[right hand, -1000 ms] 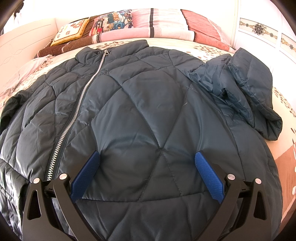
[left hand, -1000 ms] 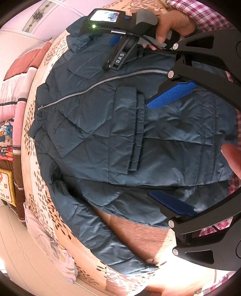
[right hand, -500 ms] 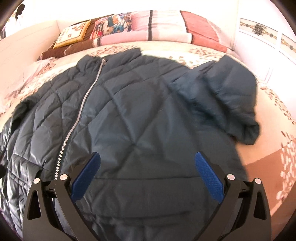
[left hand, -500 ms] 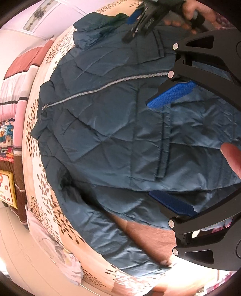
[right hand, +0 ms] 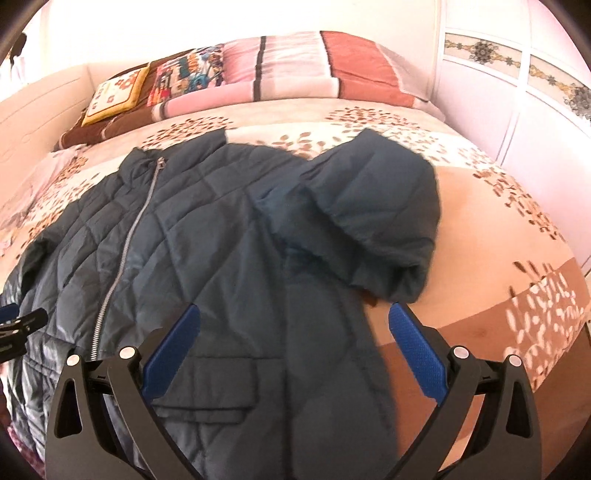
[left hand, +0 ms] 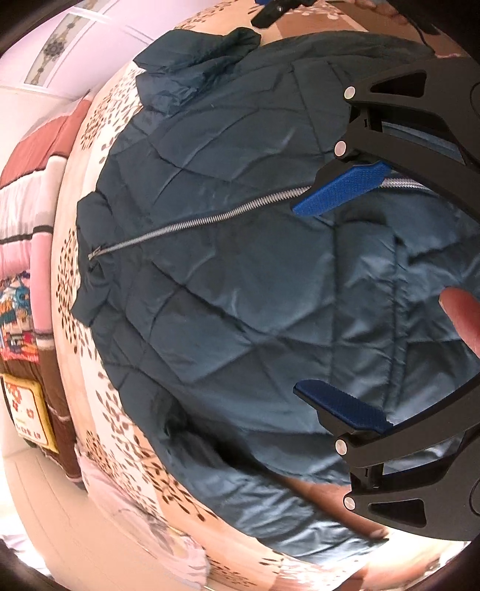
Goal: Fold large clothes
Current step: 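Grasp the jacket hood with the right gripper and lift it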
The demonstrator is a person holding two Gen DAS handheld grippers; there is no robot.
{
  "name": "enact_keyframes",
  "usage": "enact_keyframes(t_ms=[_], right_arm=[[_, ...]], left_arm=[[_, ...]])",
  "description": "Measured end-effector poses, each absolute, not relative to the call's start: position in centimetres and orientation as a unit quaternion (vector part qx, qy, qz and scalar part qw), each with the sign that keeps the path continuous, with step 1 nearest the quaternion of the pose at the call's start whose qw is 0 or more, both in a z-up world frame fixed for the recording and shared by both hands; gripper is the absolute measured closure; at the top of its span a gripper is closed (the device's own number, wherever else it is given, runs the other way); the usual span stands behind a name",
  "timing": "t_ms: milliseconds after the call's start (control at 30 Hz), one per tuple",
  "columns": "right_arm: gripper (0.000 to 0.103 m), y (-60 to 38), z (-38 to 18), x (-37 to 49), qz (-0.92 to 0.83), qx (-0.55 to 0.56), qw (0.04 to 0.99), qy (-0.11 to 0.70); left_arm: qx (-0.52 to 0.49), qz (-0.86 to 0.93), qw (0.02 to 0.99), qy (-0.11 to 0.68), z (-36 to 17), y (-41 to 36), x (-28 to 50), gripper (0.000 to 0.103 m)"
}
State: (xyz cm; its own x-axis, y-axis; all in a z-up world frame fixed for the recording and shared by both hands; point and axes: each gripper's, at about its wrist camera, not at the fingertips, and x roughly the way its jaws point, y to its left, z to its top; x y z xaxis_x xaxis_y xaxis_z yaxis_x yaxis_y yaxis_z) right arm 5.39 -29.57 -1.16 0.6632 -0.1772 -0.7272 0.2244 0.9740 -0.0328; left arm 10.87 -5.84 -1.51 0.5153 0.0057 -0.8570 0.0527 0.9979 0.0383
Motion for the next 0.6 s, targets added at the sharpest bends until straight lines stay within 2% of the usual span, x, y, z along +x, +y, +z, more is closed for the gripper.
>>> enact_keyframes(t_ms=[233,300,367,400,600], right_arm=[[0.009,-35.0,-0.3,5.7,-0.152,0.054,0.910,0.383],[0.013,-36.1,-0.2,6.1,-0.153,0.061,0.910,0.380],[0.025,-36.8,-0.2,6.9,-0.162,0.056,0.909,0.380],[0.026,-37.0,-0.4,7.5,-0.169,0.048,0.907,0.384],[0.027,-37.4,-1.8,9.3,-0.176,0.039,0.901,0.394]], left_arm=[[0.037,-0.032,0.866,0.497,-2.3,-8.5,12.7,0.013],[0.039,-0.035,0.866,0.498,-2.5,-9.1,13.1,0.013],[0.042,-0.037,0.865,0.499,-2.8,-9.6,13.4,0.013],[0.044,-0.037,0.865,0.499,-2.9,-9.8,13.5,0.013],[0.051,-0.037,0.858,0.510,-3.9,-10.3,14.1,0.013]])
